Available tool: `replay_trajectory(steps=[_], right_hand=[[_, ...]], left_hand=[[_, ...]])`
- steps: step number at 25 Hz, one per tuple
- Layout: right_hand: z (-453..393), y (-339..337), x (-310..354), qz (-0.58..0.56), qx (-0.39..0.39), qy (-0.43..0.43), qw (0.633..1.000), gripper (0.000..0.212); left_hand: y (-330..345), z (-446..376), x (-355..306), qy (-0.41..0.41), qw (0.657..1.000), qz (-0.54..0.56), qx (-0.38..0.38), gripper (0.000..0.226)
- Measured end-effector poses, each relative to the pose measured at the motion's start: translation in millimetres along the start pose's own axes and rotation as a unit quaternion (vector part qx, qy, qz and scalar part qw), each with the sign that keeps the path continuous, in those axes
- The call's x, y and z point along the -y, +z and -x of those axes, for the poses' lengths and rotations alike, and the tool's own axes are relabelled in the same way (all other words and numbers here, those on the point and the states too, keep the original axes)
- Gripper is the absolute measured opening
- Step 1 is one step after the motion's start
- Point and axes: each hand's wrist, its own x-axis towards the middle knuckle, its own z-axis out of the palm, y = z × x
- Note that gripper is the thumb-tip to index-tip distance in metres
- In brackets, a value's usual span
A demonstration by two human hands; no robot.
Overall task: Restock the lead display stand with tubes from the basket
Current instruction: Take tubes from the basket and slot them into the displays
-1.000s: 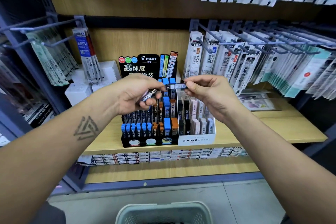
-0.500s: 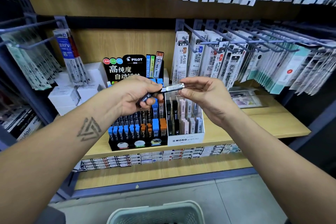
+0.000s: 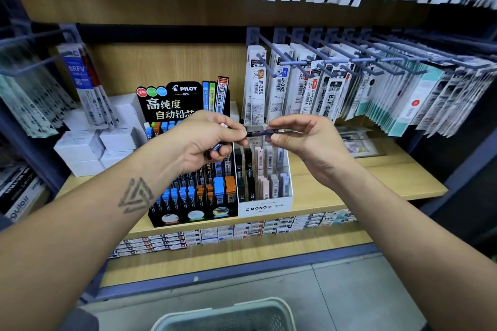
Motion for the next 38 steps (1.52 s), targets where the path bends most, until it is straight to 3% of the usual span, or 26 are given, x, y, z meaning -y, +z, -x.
replay_trajectory(steps=[8,11,14,18,22,25,38], right_hand=[[0.4,-1.7,0.4,0.063,0.009,-0.007,0.998,0.027],[-0.1,1.3,1.8,0.126,0.017,-0.013,0.992,0.017],[-2.6,5.7,9.7,0.217,0.052,-0.032,0.974,0.023],[-15.8,-0.1,19.9,0.286,0.040,-0.047,0.956,0.043],[-24.7,-3.0,11.3,0.302,-0.022,-0.041,0.952,0.030],[-29.6,3.3,5.0,0.319,-0.026,-0.042,0.947,0.023],[-53.8,23.9,-1.5,0.426,-0.041,-0.097,0.899,0.018]], left_hand=[[10.4,-1.6,-1.6,0.096,0.988,-0.108,-0.055,0.021],[14.5,-1.3,-2.6,0.122,0.981,-0.142,-0.060,0.021],[21.3,-1.0,-4.6,0.139,0.978,-0.147,-0.047,0.022],[23.1,-3.1,-13.1,0.071,0.997,0.002,-0.030,0.028],[15.6,2.6,-19.4,0.049,0.992,0.118,-0.025,0.033],[11.0,5.5,-20.0,0.042,0.985,0.164,-0.015,0.034],[-5.5,7.2,-15.6,0.015,0.999,0.037,-0.036,0.032]])
